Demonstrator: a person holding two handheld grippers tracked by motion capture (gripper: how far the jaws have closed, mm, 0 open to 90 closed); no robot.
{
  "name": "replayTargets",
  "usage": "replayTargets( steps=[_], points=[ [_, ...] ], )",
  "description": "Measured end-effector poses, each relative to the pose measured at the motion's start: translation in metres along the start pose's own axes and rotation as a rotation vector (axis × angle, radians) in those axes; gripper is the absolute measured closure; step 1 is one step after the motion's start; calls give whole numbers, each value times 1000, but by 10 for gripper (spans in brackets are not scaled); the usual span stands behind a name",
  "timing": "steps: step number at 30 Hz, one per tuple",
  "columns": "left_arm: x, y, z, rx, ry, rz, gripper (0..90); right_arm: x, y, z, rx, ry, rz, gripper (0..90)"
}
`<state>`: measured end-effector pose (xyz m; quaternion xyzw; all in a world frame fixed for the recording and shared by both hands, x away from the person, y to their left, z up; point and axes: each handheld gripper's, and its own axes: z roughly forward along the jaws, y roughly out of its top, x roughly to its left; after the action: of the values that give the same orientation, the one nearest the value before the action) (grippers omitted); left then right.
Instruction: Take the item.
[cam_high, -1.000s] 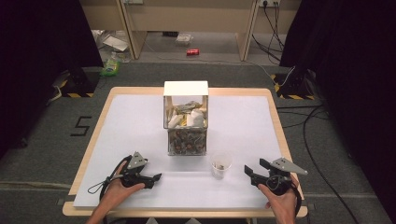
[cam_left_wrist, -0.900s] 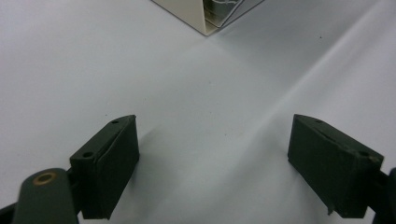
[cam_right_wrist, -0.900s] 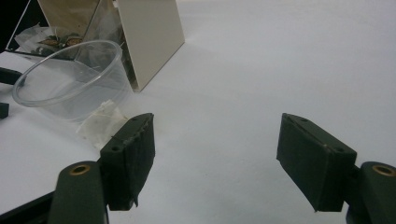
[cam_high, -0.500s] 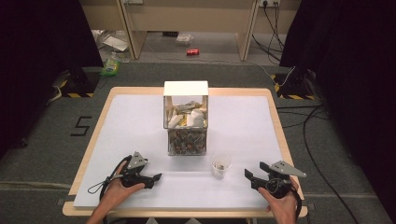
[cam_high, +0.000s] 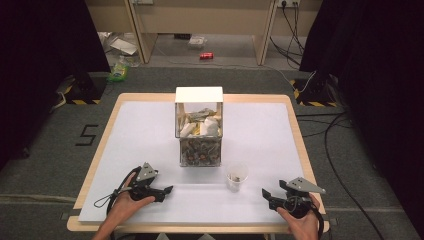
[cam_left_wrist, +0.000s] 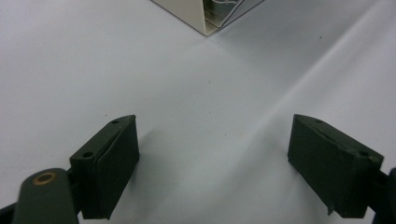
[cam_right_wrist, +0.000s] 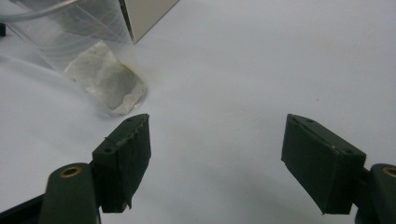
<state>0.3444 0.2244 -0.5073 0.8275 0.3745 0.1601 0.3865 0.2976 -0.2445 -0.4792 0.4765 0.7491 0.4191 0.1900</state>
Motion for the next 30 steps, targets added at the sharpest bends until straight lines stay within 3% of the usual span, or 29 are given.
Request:
replayTargets(
  steps=[30],
  points=[
    [0, 0, 0, 0, 0, 0, 155, 2, -18, -8, 58, -54, -56, 214]
  ],
)
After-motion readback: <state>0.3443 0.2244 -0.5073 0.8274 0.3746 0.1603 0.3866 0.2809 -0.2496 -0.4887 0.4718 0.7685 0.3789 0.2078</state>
